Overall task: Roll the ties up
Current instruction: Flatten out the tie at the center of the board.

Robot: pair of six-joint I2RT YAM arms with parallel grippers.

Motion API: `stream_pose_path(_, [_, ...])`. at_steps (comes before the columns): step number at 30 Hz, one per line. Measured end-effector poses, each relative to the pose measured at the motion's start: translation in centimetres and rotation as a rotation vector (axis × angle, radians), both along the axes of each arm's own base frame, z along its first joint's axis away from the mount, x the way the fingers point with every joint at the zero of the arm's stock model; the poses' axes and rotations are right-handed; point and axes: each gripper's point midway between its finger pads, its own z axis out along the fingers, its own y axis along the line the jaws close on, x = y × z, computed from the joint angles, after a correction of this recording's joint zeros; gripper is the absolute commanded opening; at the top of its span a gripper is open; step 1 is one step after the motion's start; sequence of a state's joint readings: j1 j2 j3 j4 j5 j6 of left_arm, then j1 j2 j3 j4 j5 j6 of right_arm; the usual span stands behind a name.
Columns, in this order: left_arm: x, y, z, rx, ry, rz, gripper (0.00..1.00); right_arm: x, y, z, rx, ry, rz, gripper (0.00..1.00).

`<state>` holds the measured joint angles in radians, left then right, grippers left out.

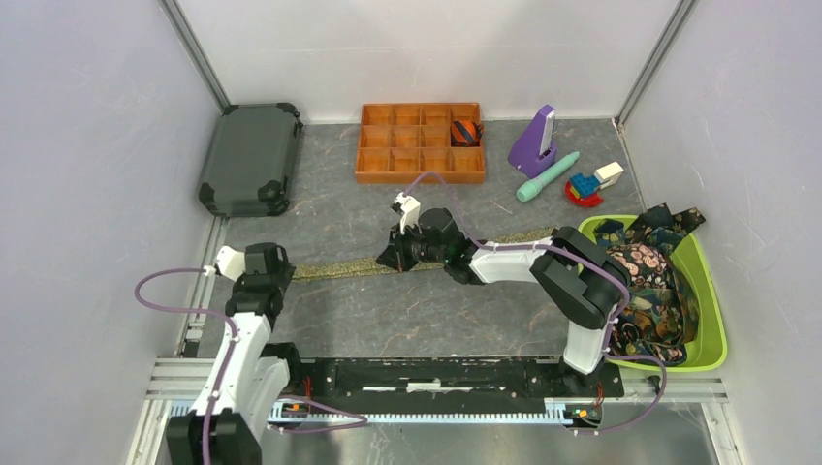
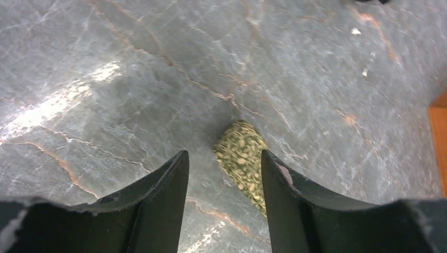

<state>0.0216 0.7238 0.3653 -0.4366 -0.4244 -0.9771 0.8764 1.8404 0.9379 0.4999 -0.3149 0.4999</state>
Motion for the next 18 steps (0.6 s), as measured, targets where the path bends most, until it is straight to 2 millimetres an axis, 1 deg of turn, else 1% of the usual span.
stream_pose_path(3, [-0.1,0.9,-1.1,-0.068,0.03,0.045,0.49,-0.2,-0.2,0.2,0.003,-0.002,0.002,0.06])
stream_pose_path(8, [0.4,1.9,-2.1,-0.178,0.014,0.082,0.44,-0.6,-0.6,-0.1,-0.005,0.005,0.004,0.05])
stream_pose_path(13, [1.0,1.1,-2.8,-0.248,-0.012,0.046,0.42,-0.8,-0.7,-0.2,-0.007,0.007,0.008,0.05])
stream_pose_path(18, [1.3,0.6,-2.9,-0.27,-0.032,0.02,0.39,-0.8,-0.7,0.1,-0.002,0.003,0.011,0.05])
